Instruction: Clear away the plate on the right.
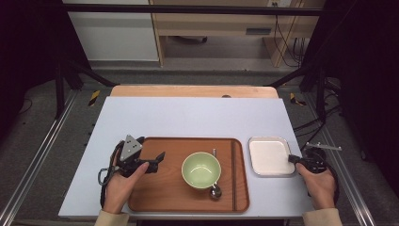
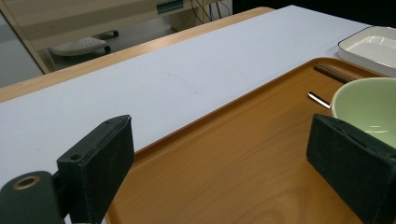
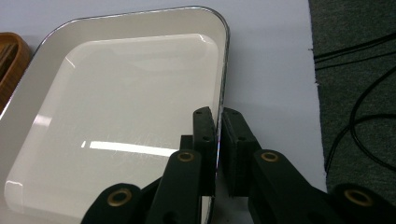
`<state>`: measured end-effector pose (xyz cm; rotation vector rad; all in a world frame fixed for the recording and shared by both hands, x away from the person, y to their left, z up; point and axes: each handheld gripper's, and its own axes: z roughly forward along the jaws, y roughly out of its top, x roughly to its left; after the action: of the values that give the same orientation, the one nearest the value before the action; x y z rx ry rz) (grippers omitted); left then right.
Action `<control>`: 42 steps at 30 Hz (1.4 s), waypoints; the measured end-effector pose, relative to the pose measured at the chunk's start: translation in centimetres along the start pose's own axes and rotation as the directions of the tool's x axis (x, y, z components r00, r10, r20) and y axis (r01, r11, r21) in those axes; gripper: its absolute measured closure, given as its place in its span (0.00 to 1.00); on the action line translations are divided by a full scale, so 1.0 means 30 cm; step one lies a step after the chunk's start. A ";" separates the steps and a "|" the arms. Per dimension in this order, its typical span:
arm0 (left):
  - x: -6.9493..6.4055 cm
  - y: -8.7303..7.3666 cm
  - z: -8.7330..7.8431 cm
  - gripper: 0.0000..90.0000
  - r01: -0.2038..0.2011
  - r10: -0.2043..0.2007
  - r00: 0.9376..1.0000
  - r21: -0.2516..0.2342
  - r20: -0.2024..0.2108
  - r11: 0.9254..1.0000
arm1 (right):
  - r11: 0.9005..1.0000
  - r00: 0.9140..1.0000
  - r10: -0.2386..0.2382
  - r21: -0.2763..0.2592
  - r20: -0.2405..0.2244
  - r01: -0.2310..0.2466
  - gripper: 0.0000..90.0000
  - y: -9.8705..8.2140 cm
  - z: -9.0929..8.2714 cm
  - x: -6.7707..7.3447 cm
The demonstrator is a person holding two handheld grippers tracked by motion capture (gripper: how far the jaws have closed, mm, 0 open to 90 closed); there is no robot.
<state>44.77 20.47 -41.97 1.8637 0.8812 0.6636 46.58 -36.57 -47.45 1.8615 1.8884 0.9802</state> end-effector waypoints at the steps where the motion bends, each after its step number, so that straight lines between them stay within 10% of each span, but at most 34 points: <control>1: 0.000 0.000 0.000 0.08 0.000 0.000 1.000 0.000 0.000 1.000 | 1.000 1.000 0.008 0.004 -0.001 -0.008 0.95 0.001 -0.001 0.001; 6: 0.001 0.000 0.000 0.08 0.002 -0.002 1.000 0.000 0.001 1.000 | 0.998 0.998 0.057 -0.016 -0.042 -0.057 0.99 0.005 -0.007 -0.007; 23: 0.000 -0.002 0.003 0.08 0.007 -0.007 1.000 -0.002 0.001 1.000 | 0.991 1.000 0.001 -0.136 -0.008 -0.002 0.99 0.048 -0.079 0.040; 42: -0.023 0.064 -0.026 0.10 0.007 -0.007 1.000 -0.063 -0.009 0.998 | 0.934 0.984 -0.168 -0.326 -0.052 0.143 0.99 0.219 -0.211 0.310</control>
<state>44.35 19.74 -39.96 1.8023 0.8630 0.6887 46.42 -29.69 -36.39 1.4832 1.7602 1.2379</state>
